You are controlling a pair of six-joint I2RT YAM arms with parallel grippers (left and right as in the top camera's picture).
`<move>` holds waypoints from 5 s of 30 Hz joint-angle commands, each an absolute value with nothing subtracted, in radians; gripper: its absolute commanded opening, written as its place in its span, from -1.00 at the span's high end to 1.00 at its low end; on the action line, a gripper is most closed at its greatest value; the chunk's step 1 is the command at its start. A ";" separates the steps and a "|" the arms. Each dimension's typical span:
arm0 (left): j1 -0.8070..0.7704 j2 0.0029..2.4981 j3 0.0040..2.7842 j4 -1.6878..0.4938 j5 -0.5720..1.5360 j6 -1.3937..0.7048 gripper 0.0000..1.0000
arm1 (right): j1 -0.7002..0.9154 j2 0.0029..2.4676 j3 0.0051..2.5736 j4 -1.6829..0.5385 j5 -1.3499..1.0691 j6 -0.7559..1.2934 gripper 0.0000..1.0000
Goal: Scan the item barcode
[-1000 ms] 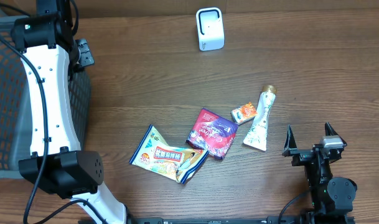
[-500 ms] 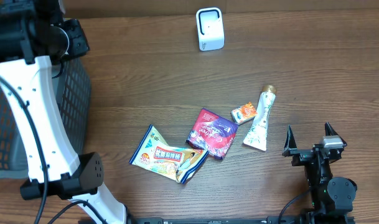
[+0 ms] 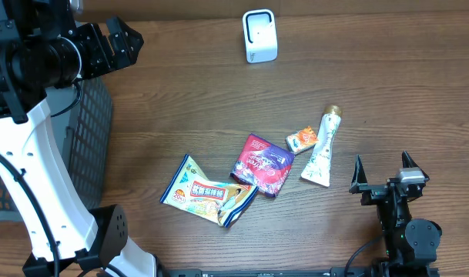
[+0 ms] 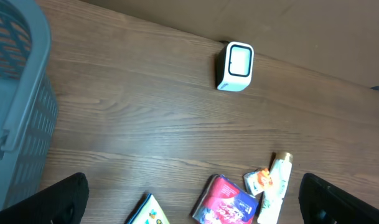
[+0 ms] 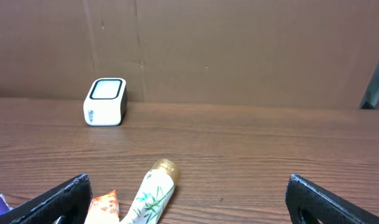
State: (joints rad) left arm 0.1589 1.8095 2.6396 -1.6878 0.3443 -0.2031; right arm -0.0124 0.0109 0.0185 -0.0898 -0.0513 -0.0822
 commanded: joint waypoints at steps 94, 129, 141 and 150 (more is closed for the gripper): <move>0.163 1.805 2.651 -1.689 0.356 -0.194 -1.00 | 0.104 1.607 1.206 -0.937 -0.292 0.442 -1.00; 0.163 1.805 2.651 -1.689 0.356 -0.194 -1.00 | 0.123 1.786 1.197 -0.820 -0.074 0.483 -0.29; 0.163 1.805 2.651 -1.689 0.356 -0.194 -1.00 | 0.125 1.867 1.136 -0.837 -0.065 0.472 0.35; 0.163 1.805 2.651 -1.689 0.356 -0.194 -1.00 | 0.124 1.867 1.348 -1.035 -0.112 0.469 0.93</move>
State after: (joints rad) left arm 0.1589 1.8095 2.6396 -1.6913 0.3450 -0.2031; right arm 0.1249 1.8591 1.2240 -0.9779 -0.1001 0.4713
